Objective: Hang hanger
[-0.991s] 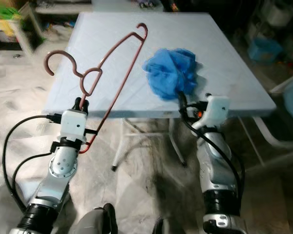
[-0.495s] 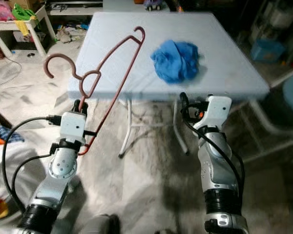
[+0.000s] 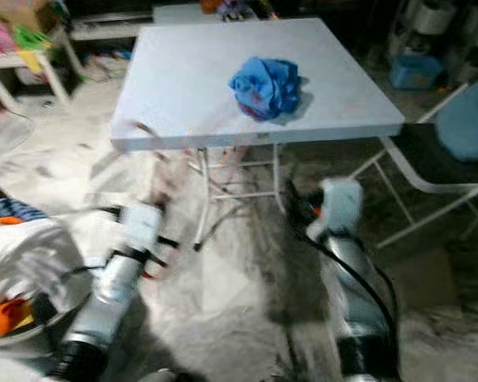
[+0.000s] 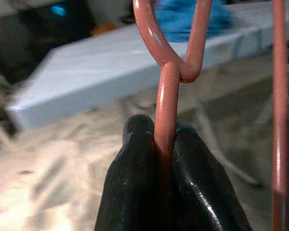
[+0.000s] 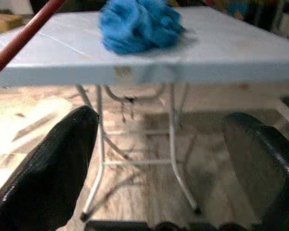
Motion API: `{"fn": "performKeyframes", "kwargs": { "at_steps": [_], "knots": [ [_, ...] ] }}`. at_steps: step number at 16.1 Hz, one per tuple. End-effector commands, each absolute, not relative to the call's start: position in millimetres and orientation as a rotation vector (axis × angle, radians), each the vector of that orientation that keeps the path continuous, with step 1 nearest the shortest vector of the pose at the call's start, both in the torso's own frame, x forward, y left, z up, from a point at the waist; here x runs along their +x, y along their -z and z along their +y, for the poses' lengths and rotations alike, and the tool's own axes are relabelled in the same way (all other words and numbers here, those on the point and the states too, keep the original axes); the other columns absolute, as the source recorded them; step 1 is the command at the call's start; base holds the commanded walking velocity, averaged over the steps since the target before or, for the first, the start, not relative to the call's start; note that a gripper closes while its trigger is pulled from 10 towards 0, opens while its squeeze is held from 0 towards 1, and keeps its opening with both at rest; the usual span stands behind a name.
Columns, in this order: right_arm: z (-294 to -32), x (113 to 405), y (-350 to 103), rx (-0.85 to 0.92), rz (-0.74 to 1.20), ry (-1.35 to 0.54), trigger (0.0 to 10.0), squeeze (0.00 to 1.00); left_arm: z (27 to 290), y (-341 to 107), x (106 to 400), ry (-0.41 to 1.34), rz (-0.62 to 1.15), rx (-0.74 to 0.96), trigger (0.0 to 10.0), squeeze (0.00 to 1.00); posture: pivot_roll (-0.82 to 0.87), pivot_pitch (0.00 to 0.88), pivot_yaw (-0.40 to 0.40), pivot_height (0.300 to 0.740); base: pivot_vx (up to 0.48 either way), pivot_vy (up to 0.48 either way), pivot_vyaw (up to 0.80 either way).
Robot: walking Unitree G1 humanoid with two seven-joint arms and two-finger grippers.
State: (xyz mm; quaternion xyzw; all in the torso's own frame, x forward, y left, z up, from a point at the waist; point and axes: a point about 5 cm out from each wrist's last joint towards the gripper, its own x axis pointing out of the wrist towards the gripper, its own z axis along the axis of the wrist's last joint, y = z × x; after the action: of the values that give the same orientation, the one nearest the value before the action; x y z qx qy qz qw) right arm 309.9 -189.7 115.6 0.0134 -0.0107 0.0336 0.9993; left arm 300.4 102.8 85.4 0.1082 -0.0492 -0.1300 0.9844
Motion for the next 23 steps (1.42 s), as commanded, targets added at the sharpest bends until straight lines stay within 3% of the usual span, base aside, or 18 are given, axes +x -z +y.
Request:
{"fn": "performKeyframes", "kwargs": {
  "at_steps": [1,6,9,14,23],
  "knots": [
    [-189,310,-123,0.031,-0.05,-0.062,10.0,0.0,104,-84,302,0.293,-0.087,0.215,10.0,0.0,-0.08,0.137,0.031,0.74,0.0,0.0,0.0],
    [-201,297,-122,-0.008,-0.031,0.005,10.0,0.0,95,-63,306,0.445,0.016,0.204,10.0,0.0,-0.2,0.133,0.04,0.74,0.0,0.0,-0.15],
    [-208,289,-119,-0.025,-0.026,0.058,10.0,0.0,88,-55,307,0.488,0.067,0.189,10.0,0.0,-0.23,0.132,0.063,0.74,0.0,0.0,-0.8],
    [-197,284,-108,-0.009,0.004,0.066,10.0,0.0,83,-54,311,0.56,0.07,0.181,10.0,0.0,-0.23,0.105,0.086,0.74,0.0,0.0,-0.8],
    [-189,287,-108,-0.008,0.004,0.067,10.0,0.0,71,-53,305,0.662,0.039,0.17,10.0,0.0,-0.23,0.138,0.094,0.74,0.0,0.0,-0.8]
  ]
}}
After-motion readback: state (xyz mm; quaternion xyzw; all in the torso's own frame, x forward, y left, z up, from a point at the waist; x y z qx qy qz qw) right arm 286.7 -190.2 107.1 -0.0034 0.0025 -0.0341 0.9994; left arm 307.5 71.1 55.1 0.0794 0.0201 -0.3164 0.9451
